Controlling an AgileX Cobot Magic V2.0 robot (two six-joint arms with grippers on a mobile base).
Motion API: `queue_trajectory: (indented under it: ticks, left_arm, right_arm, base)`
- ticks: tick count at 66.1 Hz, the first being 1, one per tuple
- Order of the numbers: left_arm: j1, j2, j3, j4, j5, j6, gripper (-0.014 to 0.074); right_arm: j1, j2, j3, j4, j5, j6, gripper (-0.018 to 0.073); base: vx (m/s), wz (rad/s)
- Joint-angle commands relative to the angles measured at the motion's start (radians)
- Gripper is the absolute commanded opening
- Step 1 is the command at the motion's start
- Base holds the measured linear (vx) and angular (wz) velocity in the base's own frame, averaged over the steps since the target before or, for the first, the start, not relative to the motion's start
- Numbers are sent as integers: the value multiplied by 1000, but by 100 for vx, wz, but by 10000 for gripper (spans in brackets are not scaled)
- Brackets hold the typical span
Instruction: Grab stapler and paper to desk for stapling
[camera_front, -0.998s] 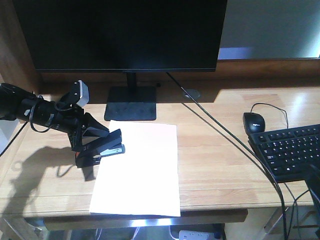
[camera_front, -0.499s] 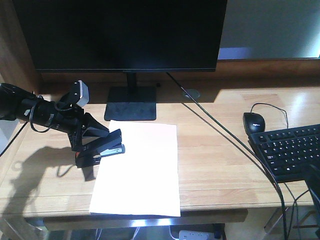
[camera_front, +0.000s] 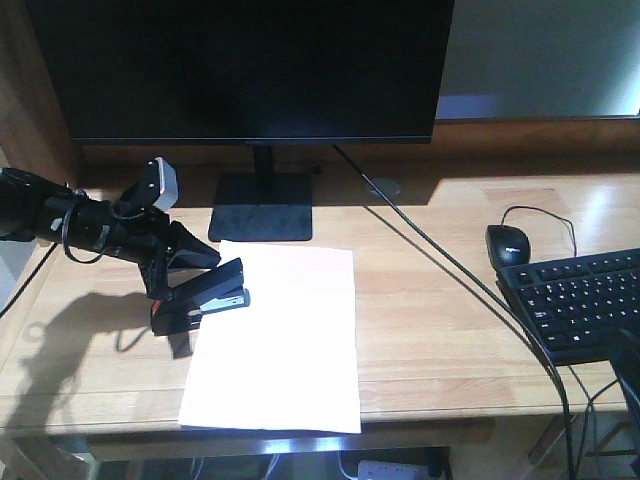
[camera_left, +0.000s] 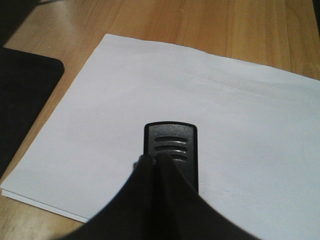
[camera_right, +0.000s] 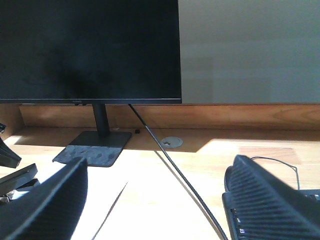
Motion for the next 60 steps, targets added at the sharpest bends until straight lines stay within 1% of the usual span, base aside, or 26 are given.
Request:
queue_trajectory:
  ticks: [1, 16, 26, 32, 40, 46, 60]
  left_arm:
    - [-4, -42, -21, -74, 22, 8, -7]
    - [-14, -6, -21, -56, 38, 8, -7]
    - [-35, -5, -21, -45, 16, 8, -7]
    - [-53, -5, -21, -14, -2, 6, -7]
    - [-74, -5, -21, 39, -53, -51, -7]
    - [-82, -5, -21, 60, -91, -91, -7]
    - [-93, -5, -21, 108, -113, -116, -7]
  right_arm:
    - [-3, 6, -26, -3, -65, 0, 560]
    - [-3, 6, -26, -3, -65, 0, 560]
    - [-3, 6, -26, -3, -65, 0, 560]
    - [-3, 6, -26, -3, -65, 0, 560]
    - [-3, 6, -26, -3, -65, 0, 560]
    - [-3, 6, -26, -3, -65, 0, 560]
    - [-3, 6, -26, -3, -65, 0, 560]
  base:
    - [0, 0]
    - [0, 0]
    - [0, 0]
    - [0, 0]
    - [0, 0]
    - [0, 0]
    - [0, 0]
